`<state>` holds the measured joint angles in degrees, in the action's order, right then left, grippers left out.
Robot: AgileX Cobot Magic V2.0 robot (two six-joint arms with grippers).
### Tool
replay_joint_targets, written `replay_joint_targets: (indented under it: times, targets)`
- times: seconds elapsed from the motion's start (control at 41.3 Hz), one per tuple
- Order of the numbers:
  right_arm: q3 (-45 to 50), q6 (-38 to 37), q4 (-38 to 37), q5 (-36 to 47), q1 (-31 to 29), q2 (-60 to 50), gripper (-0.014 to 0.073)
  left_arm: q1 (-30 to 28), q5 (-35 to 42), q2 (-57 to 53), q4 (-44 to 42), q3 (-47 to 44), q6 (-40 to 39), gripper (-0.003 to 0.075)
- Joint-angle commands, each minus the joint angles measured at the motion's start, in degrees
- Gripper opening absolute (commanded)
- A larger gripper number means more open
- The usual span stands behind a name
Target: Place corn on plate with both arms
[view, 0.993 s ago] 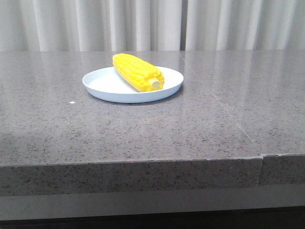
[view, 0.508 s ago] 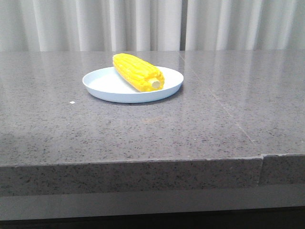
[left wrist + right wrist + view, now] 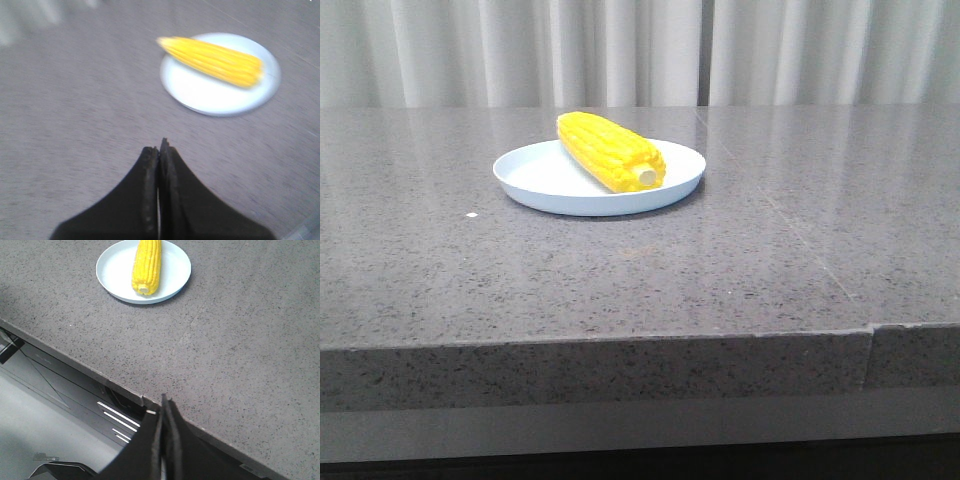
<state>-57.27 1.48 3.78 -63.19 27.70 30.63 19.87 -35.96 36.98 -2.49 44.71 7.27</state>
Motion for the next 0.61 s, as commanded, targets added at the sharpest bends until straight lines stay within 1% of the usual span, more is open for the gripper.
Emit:
replay_joint_targets:
  times: [0.0, 0.073, 0.194, 0.291, 0.387, 0.508, 0.581]
  targets:
    - [-1.2, 0.0, -0.4, 3.5, -0.1, 0.4, -0.0120, -5.5, 16.6, -6.0, -0.4, -6.8, -0.4, -0.0020]
    - [-1.2, 0.0, -0.4, 3.5, -0.1, 0.4, -0.0120, -9.7, 25.0, -11.0, -0.4, -14.7, -0.4, -0.0020]
    - [-1.2, 0.0, -0.4, 3.5, -0.1, 0.4, -0.0120, -14.6, 33.2, -20.5, -0.1, -25.9, -0.4, -0.0020]
    - [-1.2, 0.0, -0.4, 3.5, -0.1, 0.4, -0.0120, -18.0, 37.0, -26.9, 2.5, -33.6, -0.4, -0.0020]
    - [-1.2, 0.0, -0.4, 3.5, -0.1, 0.4, -0.0120, -20.9, 39.0, -32.1, 5.5, -38.6, -0.4, -0.0020]
    - [-1.2, 0.0, -0.4, 3.5, -0.1, 0.4, -0.0120, -22.9, 40.1, -36.1, 5.9, -42.7, -0.4, -0.0020]
    - [-1.2, 0.0, -0.4, 3.5, -0.1, 0.4, -0.0120, -23.1, 41.2, -37.3, 5.9, -44.1, -0.4, -0.0020]
